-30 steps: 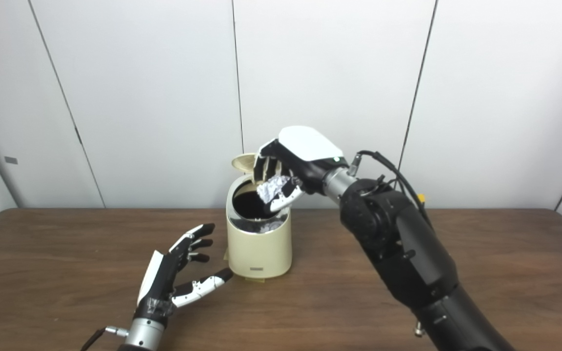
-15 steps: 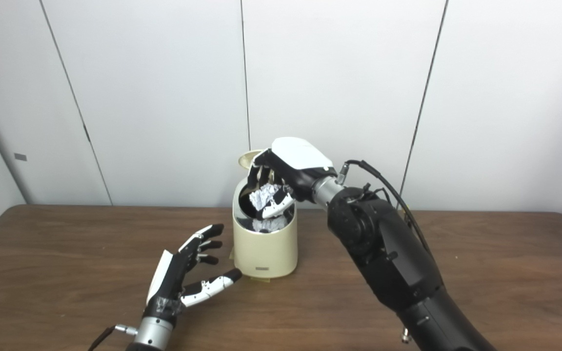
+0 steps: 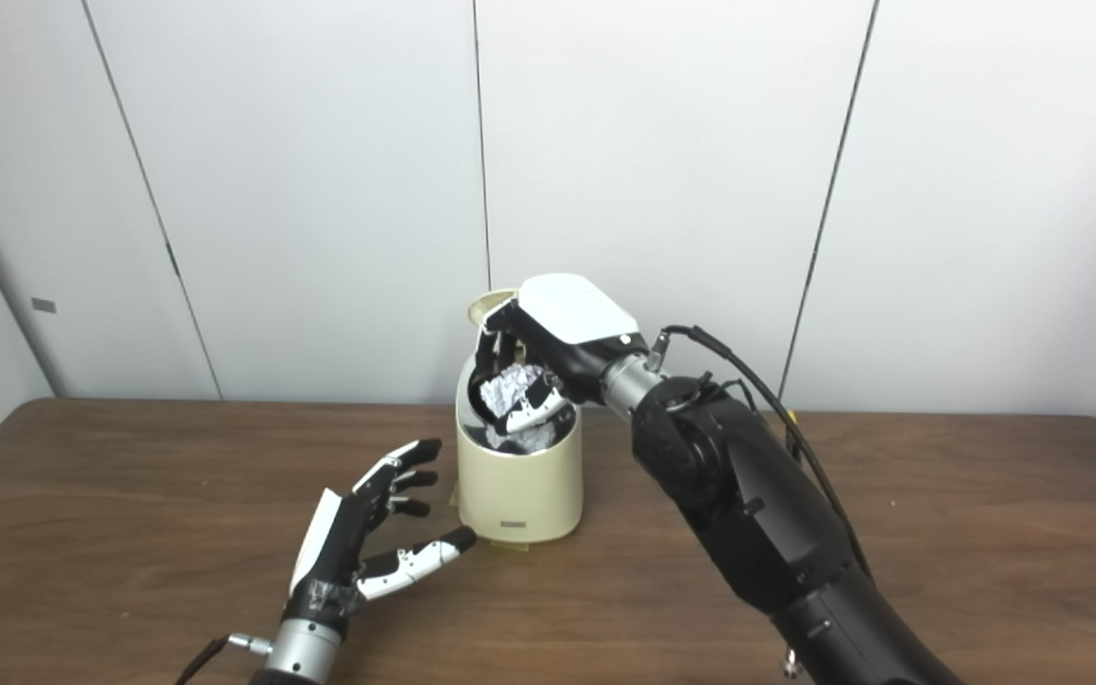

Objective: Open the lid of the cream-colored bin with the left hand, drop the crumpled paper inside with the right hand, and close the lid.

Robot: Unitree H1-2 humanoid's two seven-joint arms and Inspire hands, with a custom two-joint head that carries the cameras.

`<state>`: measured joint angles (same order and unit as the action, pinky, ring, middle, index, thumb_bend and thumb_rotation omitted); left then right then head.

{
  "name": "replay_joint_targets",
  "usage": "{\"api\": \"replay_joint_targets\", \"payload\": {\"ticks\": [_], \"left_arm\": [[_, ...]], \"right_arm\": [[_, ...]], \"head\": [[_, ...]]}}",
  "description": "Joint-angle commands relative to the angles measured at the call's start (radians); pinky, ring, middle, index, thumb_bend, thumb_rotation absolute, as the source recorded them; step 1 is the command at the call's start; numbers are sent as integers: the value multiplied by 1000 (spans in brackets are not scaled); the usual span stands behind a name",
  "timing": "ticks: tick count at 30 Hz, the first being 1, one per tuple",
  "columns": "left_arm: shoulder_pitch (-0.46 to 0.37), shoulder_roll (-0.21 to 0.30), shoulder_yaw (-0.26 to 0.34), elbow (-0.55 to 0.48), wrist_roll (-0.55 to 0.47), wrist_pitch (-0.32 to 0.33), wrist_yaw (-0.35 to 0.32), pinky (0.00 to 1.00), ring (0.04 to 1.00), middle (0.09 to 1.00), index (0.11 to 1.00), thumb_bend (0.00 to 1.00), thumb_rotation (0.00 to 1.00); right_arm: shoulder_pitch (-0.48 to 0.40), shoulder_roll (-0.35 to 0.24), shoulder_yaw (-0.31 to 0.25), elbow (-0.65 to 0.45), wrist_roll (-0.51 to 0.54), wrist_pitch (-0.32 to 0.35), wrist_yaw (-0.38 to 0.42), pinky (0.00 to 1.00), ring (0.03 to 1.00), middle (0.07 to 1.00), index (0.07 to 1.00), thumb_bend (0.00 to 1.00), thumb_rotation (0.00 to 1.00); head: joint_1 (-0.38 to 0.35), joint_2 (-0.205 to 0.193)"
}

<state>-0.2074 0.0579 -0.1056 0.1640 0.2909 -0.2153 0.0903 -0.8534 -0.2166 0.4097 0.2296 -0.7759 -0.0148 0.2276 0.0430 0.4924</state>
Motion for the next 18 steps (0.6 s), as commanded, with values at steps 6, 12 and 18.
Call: {"api": "replay_joint_targets", "payload": {"ticks": [6, 12, 18], "left_arm": [[50, -20, -14, 0, 6, 0, 7, 662, 790, 854, 870, 788, 310], [50, -15, -17, 7, -14, -27, -7, 647, 784, 858, 871, 770, 285], [52, -12, -17, 2, -17, -23, -11, 631, 776, 852, 865, 781, 293]], "right_arm": [[-48, -26, 1, 30, -43, -134, -136, 287, 364, 458, 532, 514, 0], [-46, -63, 40, -22, -141, -108, -67, 435, 580, 664, 497, 523, 106], [-44, -76, 49, -20, -168, -142, -92, 489, 618, 725, 497, 522, 130]], "head": [[-1, 3], [-2, 4], [-6, 7]]}}
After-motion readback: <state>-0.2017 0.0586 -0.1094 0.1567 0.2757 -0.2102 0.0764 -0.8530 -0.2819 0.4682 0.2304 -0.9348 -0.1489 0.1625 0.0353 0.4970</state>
